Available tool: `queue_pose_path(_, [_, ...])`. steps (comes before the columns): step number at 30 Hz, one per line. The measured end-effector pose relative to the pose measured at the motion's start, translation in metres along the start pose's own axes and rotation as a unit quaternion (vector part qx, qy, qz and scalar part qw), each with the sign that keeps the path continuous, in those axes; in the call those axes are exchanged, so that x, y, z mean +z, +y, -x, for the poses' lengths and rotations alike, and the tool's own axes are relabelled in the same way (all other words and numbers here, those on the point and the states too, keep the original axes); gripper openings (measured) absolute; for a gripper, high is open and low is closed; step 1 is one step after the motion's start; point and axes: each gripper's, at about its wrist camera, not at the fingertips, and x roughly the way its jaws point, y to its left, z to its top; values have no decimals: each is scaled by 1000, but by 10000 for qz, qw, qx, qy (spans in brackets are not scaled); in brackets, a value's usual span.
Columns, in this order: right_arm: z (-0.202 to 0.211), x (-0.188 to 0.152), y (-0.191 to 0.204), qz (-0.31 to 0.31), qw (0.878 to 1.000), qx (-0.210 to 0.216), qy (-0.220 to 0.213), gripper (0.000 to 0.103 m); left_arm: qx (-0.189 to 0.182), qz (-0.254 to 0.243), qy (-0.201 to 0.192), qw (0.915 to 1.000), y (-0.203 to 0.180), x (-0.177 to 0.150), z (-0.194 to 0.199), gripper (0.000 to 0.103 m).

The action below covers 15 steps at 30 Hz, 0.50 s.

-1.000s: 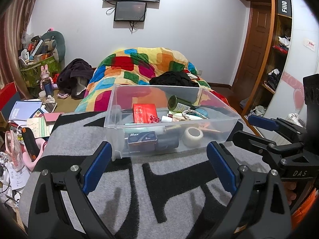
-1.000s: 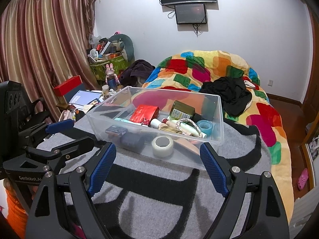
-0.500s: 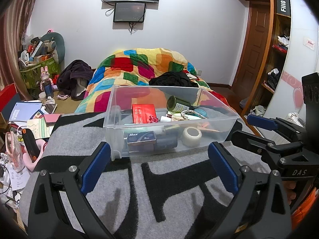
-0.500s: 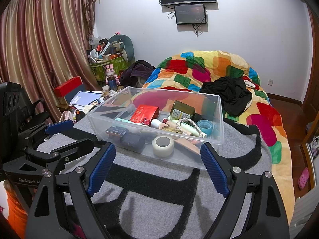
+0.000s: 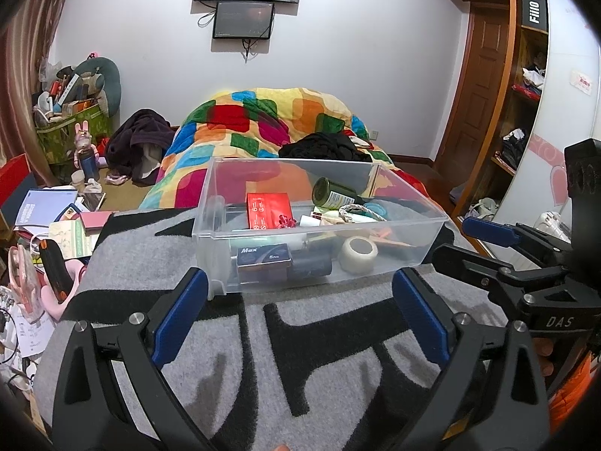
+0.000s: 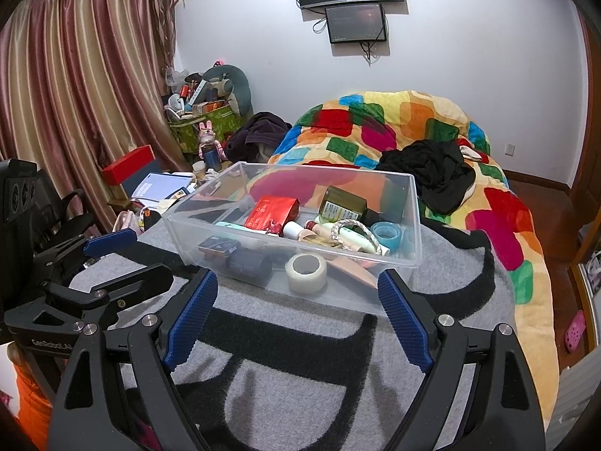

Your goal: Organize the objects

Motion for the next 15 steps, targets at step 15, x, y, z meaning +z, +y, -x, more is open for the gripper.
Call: queue_pose_path(15, [-1,-3,2,-28,10000,14,12,86,12,44,-48,10000,-2,-1,0,100])
